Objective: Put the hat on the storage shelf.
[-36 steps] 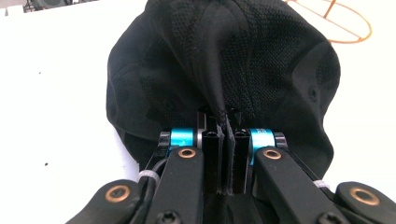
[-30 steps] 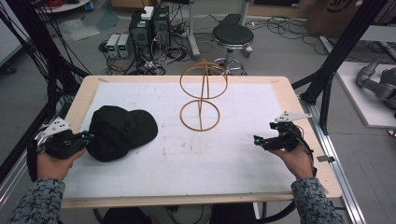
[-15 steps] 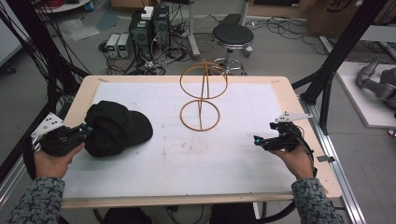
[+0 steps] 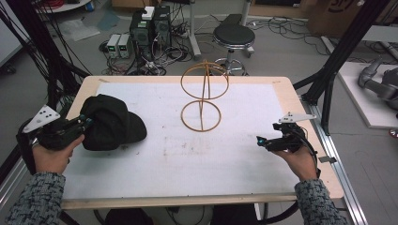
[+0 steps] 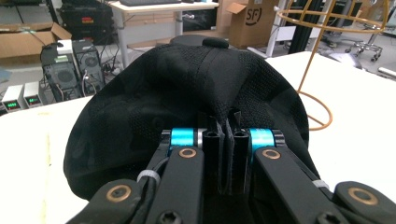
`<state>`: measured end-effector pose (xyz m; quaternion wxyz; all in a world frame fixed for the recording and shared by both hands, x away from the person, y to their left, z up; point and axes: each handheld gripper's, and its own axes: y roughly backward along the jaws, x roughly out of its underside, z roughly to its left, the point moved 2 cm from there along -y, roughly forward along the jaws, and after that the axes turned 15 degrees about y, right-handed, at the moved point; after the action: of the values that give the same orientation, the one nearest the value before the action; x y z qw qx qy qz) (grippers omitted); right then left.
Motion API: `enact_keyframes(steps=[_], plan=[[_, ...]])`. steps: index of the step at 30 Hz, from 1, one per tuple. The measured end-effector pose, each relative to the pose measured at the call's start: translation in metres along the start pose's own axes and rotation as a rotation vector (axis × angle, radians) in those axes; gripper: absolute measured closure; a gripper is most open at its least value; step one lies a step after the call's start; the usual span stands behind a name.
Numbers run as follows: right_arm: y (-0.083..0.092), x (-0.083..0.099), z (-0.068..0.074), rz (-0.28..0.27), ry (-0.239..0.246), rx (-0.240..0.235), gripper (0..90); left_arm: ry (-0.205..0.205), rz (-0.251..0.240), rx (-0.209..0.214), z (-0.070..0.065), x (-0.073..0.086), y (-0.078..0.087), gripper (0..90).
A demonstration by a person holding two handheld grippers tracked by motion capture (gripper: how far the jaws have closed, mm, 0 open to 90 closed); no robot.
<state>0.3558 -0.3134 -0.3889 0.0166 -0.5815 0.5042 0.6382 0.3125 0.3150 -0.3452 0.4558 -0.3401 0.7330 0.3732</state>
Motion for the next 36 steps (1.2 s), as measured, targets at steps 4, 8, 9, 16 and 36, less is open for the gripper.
enact_keyframes(steps=[4,8,9,16,36], plan=[[0.001,0.001,0.000,-0.002,0.000,0.000,9.7,0.012,-0.037,0.018,-0.005,-0.010,0.000,87.8],[0.001,0.001,-0.001,-0.003,-0.005,-0.002,9.7,0.011,-0.059,0.028,-0.009,-0.024,0.000,87.8],[0.001,0.002,-0.002,-0.006,0.003,0.001,9.7,0.017,-0.066,0.036,-0.012,-0.032,-0.001,87.7],[0.001,0.003,-0.002,-0.006,-0.007,-0.001,9.7,0.002,-0.088,0.063,-0.022,-0.059,-0.006,87.7],[0.004,0.011,-0.005,-0.016,-0.009,-0.009,9.6,-0.008,-0.112,0.203,-0.038,-0.151,-0.039,87.7]])
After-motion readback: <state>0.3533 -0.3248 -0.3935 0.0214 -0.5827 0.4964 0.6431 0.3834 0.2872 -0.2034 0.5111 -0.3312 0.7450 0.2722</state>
